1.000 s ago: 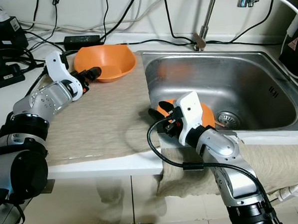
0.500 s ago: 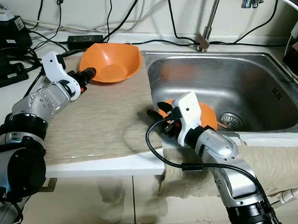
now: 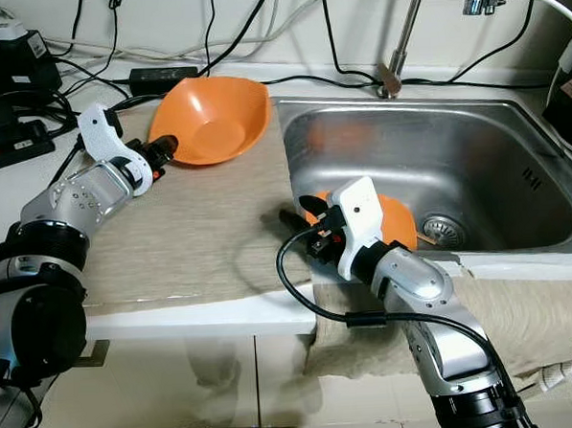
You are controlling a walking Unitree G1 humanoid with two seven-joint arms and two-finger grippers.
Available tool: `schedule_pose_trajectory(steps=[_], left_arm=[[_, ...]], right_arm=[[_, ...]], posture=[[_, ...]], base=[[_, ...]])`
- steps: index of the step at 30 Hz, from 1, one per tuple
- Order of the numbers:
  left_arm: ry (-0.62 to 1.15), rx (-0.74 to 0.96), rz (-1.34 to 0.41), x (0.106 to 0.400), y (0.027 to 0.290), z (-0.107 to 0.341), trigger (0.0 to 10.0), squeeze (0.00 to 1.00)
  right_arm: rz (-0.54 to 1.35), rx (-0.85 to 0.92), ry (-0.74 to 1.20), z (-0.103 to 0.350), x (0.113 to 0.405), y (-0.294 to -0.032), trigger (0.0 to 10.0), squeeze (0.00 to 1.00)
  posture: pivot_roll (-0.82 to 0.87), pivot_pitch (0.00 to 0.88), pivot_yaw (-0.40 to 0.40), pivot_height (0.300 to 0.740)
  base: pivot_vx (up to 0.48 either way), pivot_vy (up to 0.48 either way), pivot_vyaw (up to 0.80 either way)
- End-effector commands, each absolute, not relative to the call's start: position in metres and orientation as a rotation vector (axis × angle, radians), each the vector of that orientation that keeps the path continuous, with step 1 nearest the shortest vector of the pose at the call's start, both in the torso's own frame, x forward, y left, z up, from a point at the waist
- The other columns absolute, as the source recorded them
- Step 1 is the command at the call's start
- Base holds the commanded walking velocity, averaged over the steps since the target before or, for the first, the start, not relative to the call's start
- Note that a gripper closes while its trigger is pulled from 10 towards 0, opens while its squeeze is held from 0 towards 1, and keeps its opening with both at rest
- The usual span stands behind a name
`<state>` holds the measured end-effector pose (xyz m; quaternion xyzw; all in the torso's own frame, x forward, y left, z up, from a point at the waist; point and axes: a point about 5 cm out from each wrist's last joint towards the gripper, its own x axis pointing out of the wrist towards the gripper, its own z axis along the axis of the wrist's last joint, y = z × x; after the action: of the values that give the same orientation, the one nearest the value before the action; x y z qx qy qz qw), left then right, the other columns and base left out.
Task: Kitchen organization
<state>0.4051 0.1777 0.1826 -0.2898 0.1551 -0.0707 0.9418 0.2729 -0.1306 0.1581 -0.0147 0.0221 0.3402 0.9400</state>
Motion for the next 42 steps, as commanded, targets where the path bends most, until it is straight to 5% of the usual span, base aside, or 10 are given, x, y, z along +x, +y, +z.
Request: schedule_pose_trajectory(steps=[1,21,22,28,42], left_arm=[[0.324,-0.610,-0.151,0.403,0.178,0.180,0.0,0.00],[0.205,-0.654,-0.196,0.404,0.177,0.199,0.0,0.00],[0.124,-0.618,-0.247,0.399,0.177,0.217,0.0,0.00],[-0.041,-0.586,-0.486,0.363,0.158,0.257,0.0,0.00],[-0.098,-0.591,-0.597,0.334,0.146,0.267,0.0,0.00]], right_arm=[[0.689,-0.028,0.053,0.158,0.272,-0.131,10.0,0.00],[0.649,0.000,0.035,0.161,0.276,-0.133,10.0,0.00],[0.552,0.086,-0.052,0.178,0.287,-0.139,10.0,1.00],[0.360,0.283,-0.242,0.223,0.315,-0.151,10.0,1.00],[0.407,0.321,-0.230,0.234,0.330,-0.138,10.0,1.00]], posture=[[-0.07,0.000,-0.006,0.740],[-0.07,0.000,-0.012,0.740],[-0.07,0.000,-0.005,0.740],[-0.06,0.000,-0.018,0.740],[-0.05,0.000,-0.035,0.740]], base=[[0.000,0.000,0.00],[0.000,0.000,0.00],[0.000,0.000,0.00],[0.000,0.000,0.00],[0.000,0.000,0.00]])
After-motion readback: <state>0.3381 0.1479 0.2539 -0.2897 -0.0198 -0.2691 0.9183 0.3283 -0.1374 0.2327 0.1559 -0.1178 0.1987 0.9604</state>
